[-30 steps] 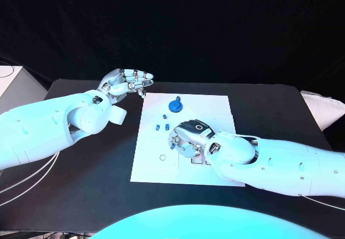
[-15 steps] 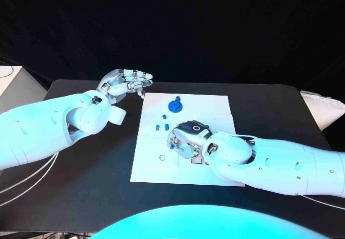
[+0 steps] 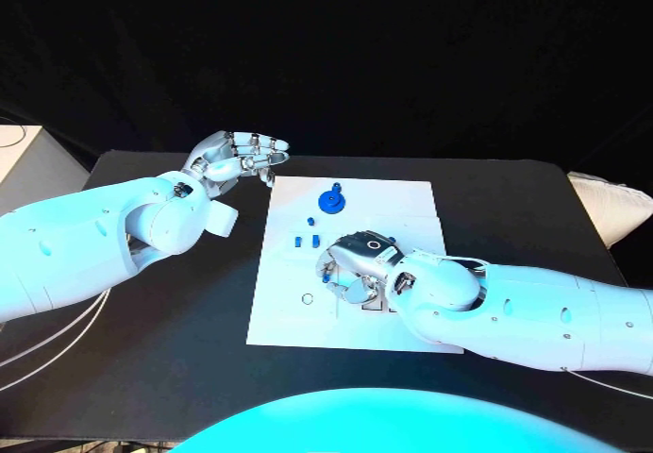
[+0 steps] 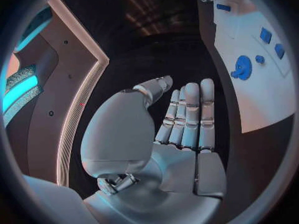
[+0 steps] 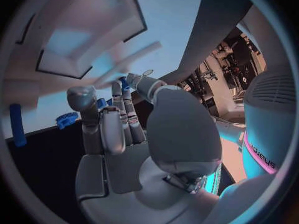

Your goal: Assemble the parts on the task board

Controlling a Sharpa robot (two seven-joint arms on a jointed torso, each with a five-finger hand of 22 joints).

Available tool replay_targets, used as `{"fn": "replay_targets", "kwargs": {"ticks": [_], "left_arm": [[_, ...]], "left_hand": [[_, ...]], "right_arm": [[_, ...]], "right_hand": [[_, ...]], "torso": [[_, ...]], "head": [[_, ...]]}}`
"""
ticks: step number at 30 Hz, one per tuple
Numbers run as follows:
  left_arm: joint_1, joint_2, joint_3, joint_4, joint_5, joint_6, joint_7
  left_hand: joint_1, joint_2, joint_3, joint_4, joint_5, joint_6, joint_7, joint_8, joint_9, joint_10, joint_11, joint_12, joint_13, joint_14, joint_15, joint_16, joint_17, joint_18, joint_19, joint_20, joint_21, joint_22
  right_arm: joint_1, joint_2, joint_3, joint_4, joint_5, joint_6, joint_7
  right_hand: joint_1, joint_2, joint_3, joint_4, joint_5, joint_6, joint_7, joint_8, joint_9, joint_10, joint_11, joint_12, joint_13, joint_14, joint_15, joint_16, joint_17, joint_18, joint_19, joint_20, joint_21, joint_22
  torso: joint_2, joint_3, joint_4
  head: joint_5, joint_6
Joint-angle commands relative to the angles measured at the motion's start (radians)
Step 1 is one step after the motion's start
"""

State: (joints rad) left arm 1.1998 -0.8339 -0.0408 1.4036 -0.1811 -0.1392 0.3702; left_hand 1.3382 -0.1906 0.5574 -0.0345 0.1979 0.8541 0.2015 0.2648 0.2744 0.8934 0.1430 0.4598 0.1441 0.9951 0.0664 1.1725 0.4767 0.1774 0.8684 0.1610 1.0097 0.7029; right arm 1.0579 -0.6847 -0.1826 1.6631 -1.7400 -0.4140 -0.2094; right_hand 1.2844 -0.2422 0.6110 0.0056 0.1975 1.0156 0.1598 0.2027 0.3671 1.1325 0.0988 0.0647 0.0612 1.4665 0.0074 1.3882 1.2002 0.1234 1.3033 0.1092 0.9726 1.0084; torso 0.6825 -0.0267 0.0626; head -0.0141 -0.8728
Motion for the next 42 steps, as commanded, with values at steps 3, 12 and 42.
{"fn": "replay_targets", "kwargs": {"ticks": [3, 12, 42], "left_arm": [[0.001, 0.001, 0.001, 0.0, -0.002, 0.029, 0.0], [0.001, 0.001, 0.001, -0.002, 0.0, 0.035, 0.004], [-0.004, 0.006, 0.0, -0.008, 0.001, 0.049, 0.008]], "left_hand": [[-0.005, 0.005, -0.008, 0.0, 0.0, -0.005, -0.001, 0.006, -0.001, -0.008, -0.002, 0.007, -0.001, -0.005, 0.001, -0.004, -0.002, 0.007, 0.009, 0.001, -0.005, -0.001], [-0.004, 0.006, -0.008, 0.0, 0.0, -0.006, -0.001, 0.006, -0.001, -0.008, -0.002, 0.008, 0.0, -0.005, 0.001, -0.004, -0.002, 0.007, 0.009, 0.001, -0.006, -0.002], [-0.003, 0.006, -0.009, 0.0, 0.0, -0.007, -0.001, 0.009, -0.001, -0.011, -0.002, 0.011, 0.0, -0.005, 0.001, -0.003, -0.002, 0.007, 0.011, 0.002, -0.007, -0.003]], "right_arm": [[-0.002, -0.006, -0.001, 0.002, 0.013, -0.033, 0.016], [-0.001, -0.026, 0.0, 0.014, 0.036, -0.114, 0.02], [0.112, -0.269, 0.022, 0.022, 0.15, 0.075, 0.075]], "right_hand": [[-0.002, -0.017, -0.033, 0.007, 0.006, -0.019, 0.002, -0.015, -0.001, -0.036, 0.005, 0.004, 0.003, 0.026, 0.01, -0.012, -0.023, 0.014, -0.017, 0.004, -0.033, -0.026], [0.004, -0.017, -0.1, 0.027, 0.019, -0.036, 0.002, -0.034, -0.005, -0.061, 0.007, 0.02, 0.005, 0.019, 0.01, -0.024, -0.051, 0.02, -0.025, 0.007, -0.07, -0.054], [0.203, 0.036, -0.579, 0.281, -0.056, -0.099, -0.01, -0.11, -0.013, -0.122, 0.001, 0.1, 0.005, 0.028, 0.008, 0.021, -0.016, 0.01, 0.023, 0.004, -0.061, -0.009]], "torso": [[0.0, -0.0002, 0.0007], [0.0, 0.0, 0.0011], [0.0, 0.0001, 0.0018]], "head": [[-0.002, 0.0], [-0.006, 0.0], [-0.034, 0.033]]}}
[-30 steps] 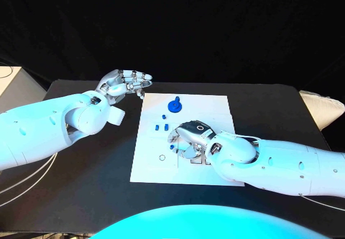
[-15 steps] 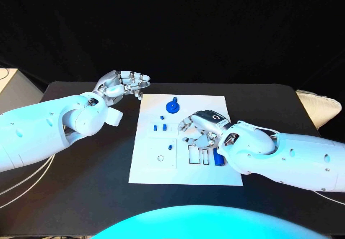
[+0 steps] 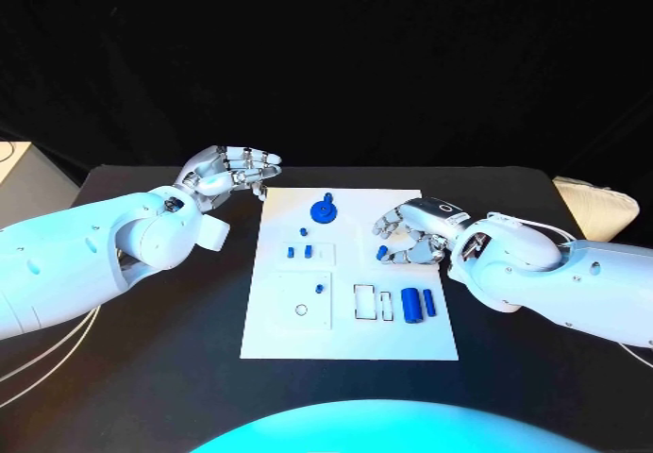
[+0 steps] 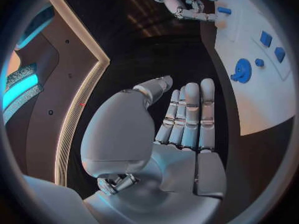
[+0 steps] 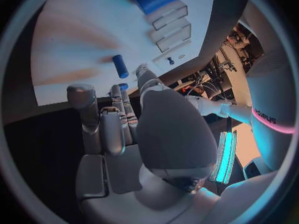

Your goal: Assemble the parts on the task board

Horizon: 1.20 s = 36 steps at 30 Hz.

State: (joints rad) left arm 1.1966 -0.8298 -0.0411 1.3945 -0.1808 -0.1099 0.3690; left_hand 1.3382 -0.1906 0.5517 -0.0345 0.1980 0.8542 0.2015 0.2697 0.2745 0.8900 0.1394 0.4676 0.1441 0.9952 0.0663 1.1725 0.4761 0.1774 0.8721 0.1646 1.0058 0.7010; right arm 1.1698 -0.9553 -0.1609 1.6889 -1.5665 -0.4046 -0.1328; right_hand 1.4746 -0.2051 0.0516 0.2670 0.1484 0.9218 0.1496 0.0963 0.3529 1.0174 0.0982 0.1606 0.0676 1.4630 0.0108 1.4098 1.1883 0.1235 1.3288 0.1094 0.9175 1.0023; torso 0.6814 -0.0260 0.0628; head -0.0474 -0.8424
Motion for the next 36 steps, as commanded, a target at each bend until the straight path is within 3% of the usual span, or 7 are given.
{"fn": "replay_targets", "kwargs": {"ticks": [1, 7, 12, 15, 24, 31, 36], "left_arm": [[-0.001, 0.002, 0.001, 0.001, 0.0, 0.021, 0.009], [-0.002, 0.001, 0.001, 0.001, 0.0, 0.021, 0.008], [-0.002, 0.0, 0.001, 0.001, 0.0, 0.021, 0.007], [-0.002, -0.001, 0.001, 0.002, 0.0, 0.02, 0.006], [-0.002, -0.002, 0.001, 0.002, 0.0, 0.017, 0.002], [-0.002, -0.003, 0.001, 0.002, 0.0, 0.016, 0.0], [-0.002, -0.003, 0.001, 0.001, 0.0, 0.015, -0.002]], "left_hand": [[-0.003, 0.006, -0.003, 0.0, 0.0, -0.007, -0.001, 0.004, -0.001, -0.007, 0.001, 0.003, 0.0, -0.006, 0.001, -0.003, -0.001, 0.007, 0.007, -0.002, -0.003, -0.001], [-0.003, 0.006, -0.003, 0.0, 0.0, -0.007, -0.001, 0.004, -0.001, -0.007, 0.001, 0.003, 0.0, -0.006, 0.001, -0.003, -0.001, 0.007, 0.007, -0.002, -0.003, -0.001], [-0.003, 0.006, -0.003, 0.0, 0.0, -0.007, -0.001, 0.004, -0.001, -0.007, 0.001, 0.003, 0.0, -0.006, 0.001, -0.003, -0.001, 0.007, 0.007, -0.002, -0.003, -0.001], [-0.003, 0.006, -0.003, 0.0, 0.0, -0.007, -0.001, 0.004, -0.001, -0.007, 0.001, 0.003, 0.0, -0.006, 0.001, -0.003, -0.001, 0.007, 0.007, -0.002, -0.003, -0.001], [-0.004, 0.005, -0.007, 0.003, 0.0, -0.022, 0.004, 0.002, -0.003, -0.014, 0.004, 0.009, 0.001, -0.006, 0.003, -0.002, -0.002, 0.007, 0.009, -0.001, -0.007, -0.004], [-0.004, 0.005, -0.008, 0.005, 0.0, -0.026, 0.005, 0.002, -0.004, -0.016, 0.005, 0.011, 0.001, -0.007, 0.003, -0.002, -0.002, 0.007, 0.01, -0.001, -0.008, -0.004], [-0.003, 0.005, -0.008, 0.005, 0.0, -0.029, 0.006, 0.001, -0.004, -0.018, 0.006, 0.012, 0.001, -0.007, 0.004, -0.002, -0.002, 0.007, 0.011, 0.0, -0.009, -0.005]], "right_arm": [[-0.001, 0.003, 0.0, -0.006, -0.031, 0.07, -0.006], [-0.004, 0.016, 0.0, -0.02, -0.056, 0.081, -0.03], [-0.011, 0.034, -0.001, -0.029, -0.074, 0.079, -0.044], [-0.015, 0.042, -0.001, -0.032, -0.078, 0.073, -0.048], [-0.019, 0.049, -0.001, -0.037, -0.106, 0.055, -0.072], [-0.021, 0.051, -0.001, -0.034, -0.129, 0.048, -0.085], [-0.022, 0.052, -0.001, -0.031, -0.141, 0.041, -0.09]], "right_hand": [[0.018, -0.001, -0.025, 0.023, -0.007, -0.007, 0.001, -0.005, 0.001, -0.009, 0.002, 0.006, -0.002, 0.031, 0.004, -0.001, -0.005, 0.01, -0.002, 0.004, -0.006, -0.003], [0.039, 0.015, -0.02, 0.023, -0.012, 0.001, 0.003, 0.0, 0.005, -0.006, 0.001, 0.015, -0.001, 0.032, 0.004, 0.001, -0.004, 0.009, 0.001, 0.004, -0.005, 0.0], [0.073, 0.045, 0.02, 0.021, -0.028, 0.038, -0.001, 0.017, 0.012, 0.039, -0.009, 0.049, 0.003, 0.036, -0.005, 0.008, 0.007, 0.006, 0.013, -0.003, 0.012, 0.019], [0.08, 0.051, 0.041, 0.021, -0.035, 0.059, -0.003, 0.023, 0.014, 0.07, -0.013, 0.062, 0.004, 0.038, -0.007, 0.013, 0.014, 0.003, 0.02, -0.006, 0.027, 0.034], [0.108, 0.071, 0.171, 0.02, -0.069, 0.155, -0.024, 0.056, 0.02, 0.197, -0.04, 0.067, 0.01, 0.042, -0.031, 0.023, 0.026, -0.004, 0.034, -0.025, 0.063, 0.075], [0.133, 0.057, 0.291, 0.005, -0.078, 0.192, -0.034, 0.073, 0.027, 0.244, -0.053, 0.045, 0.017, 0.044, -0.042, 0.028, 0.035, -0.008, 0.039, -0.037, 0.082, 0.099], [0.139, 0.023, 0.383, -0.039, -0.068, 0.194, -0.027, 0.074, 0.031, 0.258, -0.051, 0.024, 0.026, 0.043, -0.041, 0.029, 0.036, -0.008, 0.036, -0.04, 0.088, 0.112]], "torso": [[0.001, -0.0009, 0.0016], [0.002, -0.0021, 0.0023], [0.002, -0.0027, 0.0032], [0.002, -0.0022, 0.0032], [0.001, -0.0025, 0.0019], [0.001, -0.0016, 0.002], [0.001, -0.0018, 0.0021]], "head": [[-0.001, 0.002], [-0.001, 0.001], [-0.001, -0.003], [0.001, -0.005], [-0.001, -0.009], [-0.003, -0.011], [-0.004, -0.012]]}}
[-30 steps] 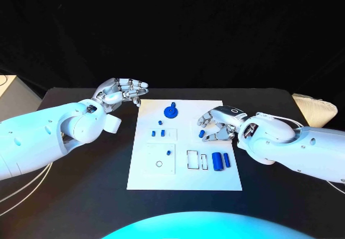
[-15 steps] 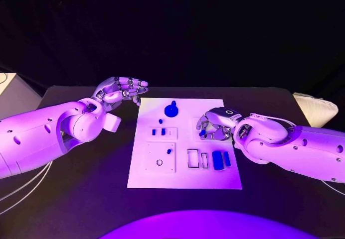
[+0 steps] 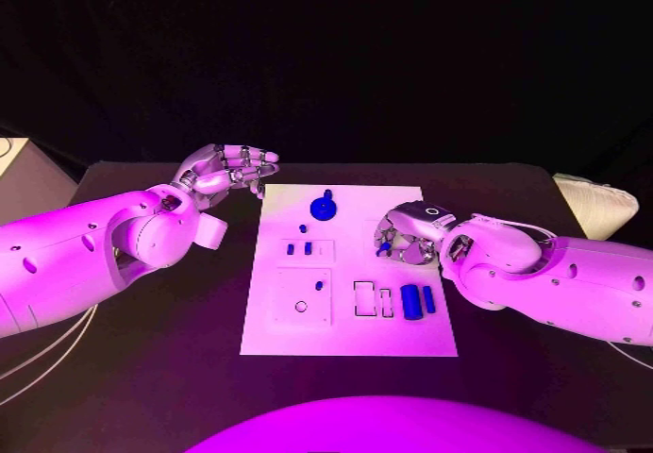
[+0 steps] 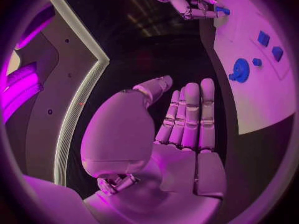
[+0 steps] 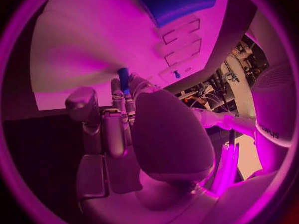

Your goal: Assemble the parts on the task board

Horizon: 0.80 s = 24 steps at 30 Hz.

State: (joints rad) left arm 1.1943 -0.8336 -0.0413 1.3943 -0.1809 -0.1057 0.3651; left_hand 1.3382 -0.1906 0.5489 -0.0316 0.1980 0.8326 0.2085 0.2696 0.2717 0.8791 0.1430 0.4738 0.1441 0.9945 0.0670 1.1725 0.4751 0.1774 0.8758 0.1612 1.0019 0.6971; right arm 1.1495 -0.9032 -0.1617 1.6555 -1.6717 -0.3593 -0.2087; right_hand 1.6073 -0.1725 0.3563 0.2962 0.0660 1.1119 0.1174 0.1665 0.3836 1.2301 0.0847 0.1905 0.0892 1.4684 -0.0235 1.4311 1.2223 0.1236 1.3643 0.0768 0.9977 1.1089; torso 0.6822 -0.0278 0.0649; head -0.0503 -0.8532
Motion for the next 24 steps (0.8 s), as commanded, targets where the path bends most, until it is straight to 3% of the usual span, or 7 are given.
{"fn": "replay_targets", "kwargs": {"ticks": [1, 5, 9, 13, 20, 24], "left_arm": [[0.0, 0.001, 0.001, 0.001, 0.0, 0.01, 0.001], [0.0, 0.001, 0.001, 0.001, 0.0, 0.009, 0.0], [0.0, 0.001, 0.001, 0.001, 0.0, 0.009, -0.001], [0.0, 0.002, 0.001, 0.0, 0.0, 0.009, -0.001], [0.0, 0.006, 0.001, -0.003, 0.0, 0.006, -0.001], [0.0, 0.008, 0.001, -0.005, 0.0, 0.006, -0.001]], "left_hand": [[-0.003, 0.005, -0.006, 0.002, 0.0, -0.008, -0.001, 0.001, -0.001, -0.007, 0.002, 0.006, 0.001, -0.006, 0.003, -0.002, -0.001, 0.007, 0.007, 0.003, -0.005, -0.001], [-0.003, 0.005, -0.006, 0.003, 0.0, -0.009, 0.0, 0.001, -0.002, -0.008, 0.002, 0.006, 0.001, -0.006, 0.003, -0.002, -0.002, 0.007, 0.007, 0.003, -0.005, -0.001], [-0.003, 0.005, -0.006, 0.003, 0.0, -0.009, 0.0, 0.001, -0.002, -0.008, 0.002, 0.006, 0.001, -0.006, 0.003, -0.002, -0.002, 0.007, 0.007, 0.003, -0.005, -0.001], [-0.004, 0.006, -0.006, 0.004, 0.0, -0.011, 0.001, 0.001, -0.002, -0.009, 0.003, 0.007, 0.001, -0.006, 0.004, -0.001, -0.002, 0.007, 0.008, 0.004, -0.006, -0.002], [-0.004, 0.006, -0.006, 0.004, 0.0, -0.011, 0.001, 0.001, -0.002, -0.009, 0.003, 0.007, 0.001, -0.006, 0.004, -0.001, -0.002, 0.007, 0.008, 0.004, -0.006, -0.002], [-0.004, 0.006, -0.006, 0.004, 0.0, -0.011, 0.001, 0.001, -0.002, -0.009, 0.003, 0.007, 0.001, -0.006, 0.004, -0.001, -0.002, 0.007, 0.008, 0.004, -0.006, -0.002]], "right_arm": [[-0.002, 0.0, -0.001, 0.004, -0.038, -0.008, -0.014], [-0.003, 0.0, -0.001, 0.01, -0.042, -0.035, -0.012], [-0.004, -0.003, 0.0, 0.025, -0.044, -0.071, -0.006], [-0.002, -0.012, 0.001, 0.051, -0.044, -0.091, -0.007], [0.021, -0.03, 0.007, 0.105, -0.043, -0.106, -0.014], [0.036, -0.034, 0.012, 0.14, -0.044, -0.111, -0.016]], "right_hand": [[0.005, -0.014, 0.095, -0.081, 0.018, 0.005, 0.007, 0.005, 0.002, 0.049, -0.037, -0.008, 0.007, 0.038, -0.007, 0.008, 0.003, -0.009, 0.0, -0.007, 0.01, 0.009], [-0.001, -0.023, 0.159, -0.127, 0.02, 0.017, 0.007, 0.011, 0.006, 0.068, -0.037, -0.01, 0.02, 0.038, -0.009, 0.009, 0.006, -0.01, 0.0, -0.01, 0.026, 0.028], [-0.052, -0.039, 0.246, -0.179, 0.01, 0.026, 0.005, 0.022, 0.014, 0.087, -0.04, -0.014, 0.044, 0.039, -0.011, 0.012, 0.01, -0.015, 0.003, -0.012, 0.062, 0.066], [-0.074, -0.043, 0.271, -0.2, 0.008, 0.026, 0.004, 0.026, 0.017, 0.091, -0.041, -0.018, 0.054, 0.04, -0.011, 0.013, 0.012, -0.015, 0.002, -0.012, 0.068, 0.075], [-0.091, -0.046, 0.289, -0.219, 0.009, 0.028, 0.003, 0.03, 0.021, 0.095, -0.042, -0.021, 0.062, 0.041, -0.012, 0.015, 0.016, -0.016, 0.003, -0.013, 0.076, 0.084], [-0.096, -0.047, 0.294, -0.224, 0.011, 0.028, 0.003, 0.031, 0.022, 0.096, -0.042, -0.022, 0.065, 0.041, -0.012, 0.016, 0.018, -0.017, 0.003, -0.013, 0.078, 0.087]], "torso": [[0.0, 0.0001, 0.0], [0.0, -0.0002, 0.0001], [-0.001, -0.0001, 0.0], [-0.001, 0.0001, 0.0001], [-0.003, -0.0023, 0.0003], [-0.002, -0.0008, 0.0016]], "head": [[-0.001, -0.001], [0.0, -0.001], [0.001, -0.001], [0.003, -0.001], [0.003, -0.001], [0.006, -0.001]]}}
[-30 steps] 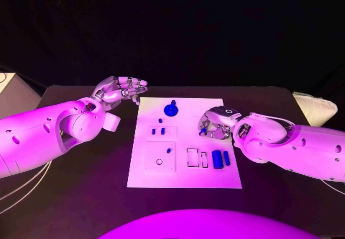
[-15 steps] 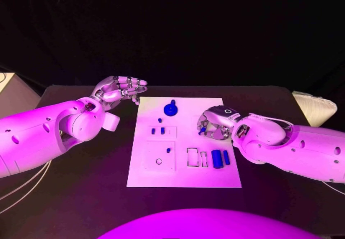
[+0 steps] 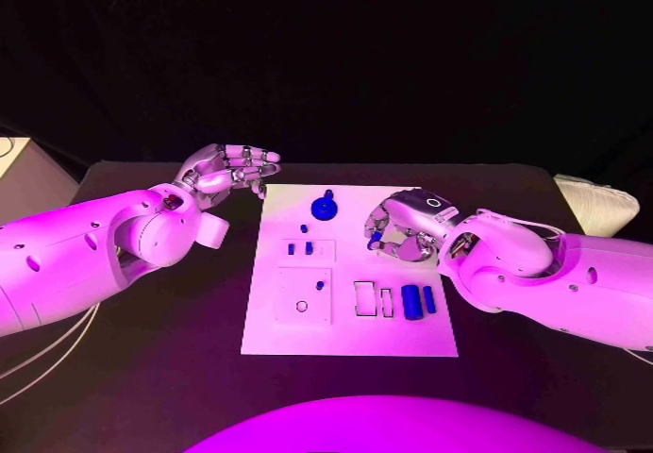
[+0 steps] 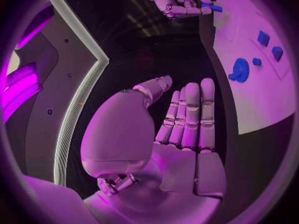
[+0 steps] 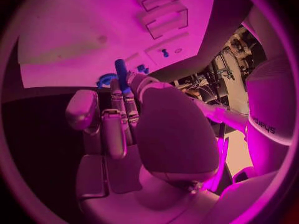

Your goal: Assemble the parts on the task board

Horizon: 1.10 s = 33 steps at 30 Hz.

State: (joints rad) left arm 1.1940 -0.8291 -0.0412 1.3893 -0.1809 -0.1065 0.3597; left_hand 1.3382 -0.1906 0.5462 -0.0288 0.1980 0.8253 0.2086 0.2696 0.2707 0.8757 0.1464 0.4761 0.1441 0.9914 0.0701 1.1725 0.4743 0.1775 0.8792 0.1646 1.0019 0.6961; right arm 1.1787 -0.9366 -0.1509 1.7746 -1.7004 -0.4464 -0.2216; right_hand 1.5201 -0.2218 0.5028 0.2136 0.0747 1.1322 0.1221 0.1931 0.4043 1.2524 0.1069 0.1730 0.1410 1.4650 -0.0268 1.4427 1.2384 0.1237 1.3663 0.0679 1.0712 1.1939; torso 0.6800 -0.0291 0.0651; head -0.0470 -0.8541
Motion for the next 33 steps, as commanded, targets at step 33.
{"fn": "replay_targets", "kwargs": {"ticks": [33], "left_arm": [[0.0, 0.021, 0.001, 0.002, -0.001, 0.013, 0.003]], "left_hand": [[-0.002, 0.009, -0.003, 0.002, 0.001, -0.008, 0.002, 0.003, -0.001, -0.009, 0.001, 0.008, 0.001, -0.003, 0.002, 0.0, -0.001, 0.007, 0.006, 0.001, -0.007, -0.002]], "right_arm": [[-0.116, 0.276, -0.017, -0.025, -0.025, 0.034, 0.057]], "right_hand": [[-0.027, 0.004, 0.163, -0.159, 0.012, 0.004, -0.001, 0.005, 0.004, 0.074, -0.064, -0.01, 0.02, 0.043, -0.009, 0.001, -0.006, -0.014, -0.004, -0.004, -0.005, -0.002]], "torso": [[0.002, 0.0011, 0.0001]], "head": [[0.07, -0.019]]}}
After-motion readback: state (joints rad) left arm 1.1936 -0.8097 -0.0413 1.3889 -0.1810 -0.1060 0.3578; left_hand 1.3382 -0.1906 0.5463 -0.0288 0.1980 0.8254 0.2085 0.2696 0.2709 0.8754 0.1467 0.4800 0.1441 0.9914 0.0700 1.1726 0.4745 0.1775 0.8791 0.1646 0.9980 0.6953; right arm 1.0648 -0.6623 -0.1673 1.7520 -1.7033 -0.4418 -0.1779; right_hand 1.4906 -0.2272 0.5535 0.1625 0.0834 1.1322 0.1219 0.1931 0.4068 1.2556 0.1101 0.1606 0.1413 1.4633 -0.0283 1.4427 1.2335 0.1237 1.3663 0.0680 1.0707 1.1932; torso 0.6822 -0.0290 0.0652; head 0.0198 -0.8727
